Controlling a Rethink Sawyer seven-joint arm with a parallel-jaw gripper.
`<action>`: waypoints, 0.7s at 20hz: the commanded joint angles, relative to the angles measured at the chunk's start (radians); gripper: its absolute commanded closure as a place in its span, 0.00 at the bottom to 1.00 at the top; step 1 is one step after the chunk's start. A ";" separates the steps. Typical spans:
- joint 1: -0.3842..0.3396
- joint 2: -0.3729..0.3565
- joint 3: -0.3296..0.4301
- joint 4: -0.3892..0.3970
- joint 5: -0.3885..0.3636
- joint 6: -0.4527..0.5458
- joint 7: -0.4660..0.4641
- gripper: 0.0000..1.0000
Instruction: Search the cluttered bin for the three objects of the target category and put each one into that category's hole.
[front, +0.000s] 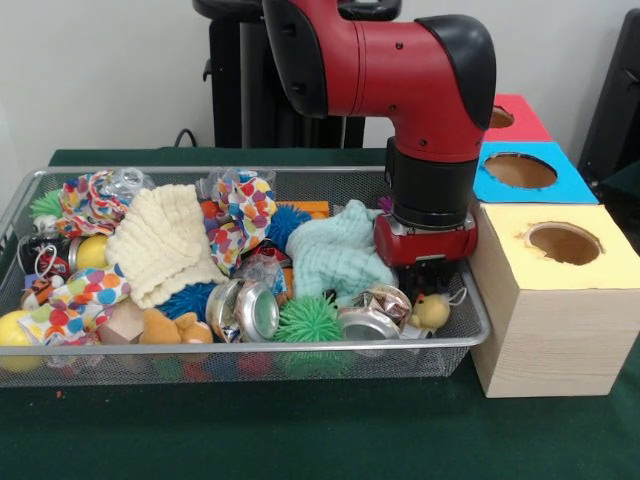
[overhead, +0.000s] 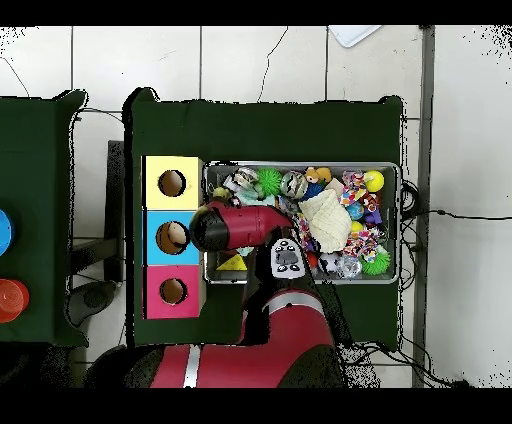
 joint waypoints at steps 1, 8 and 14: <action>-0.017 0.040 0.051 -0.014 -0.008 -0.002 0.114 1.00; 0.009 -0.168 0.019 0.120 0.037 0.216 0.117 1.00; 0.030 -0.286 -0.008 0.187 0.046 0.358 0.114 1.00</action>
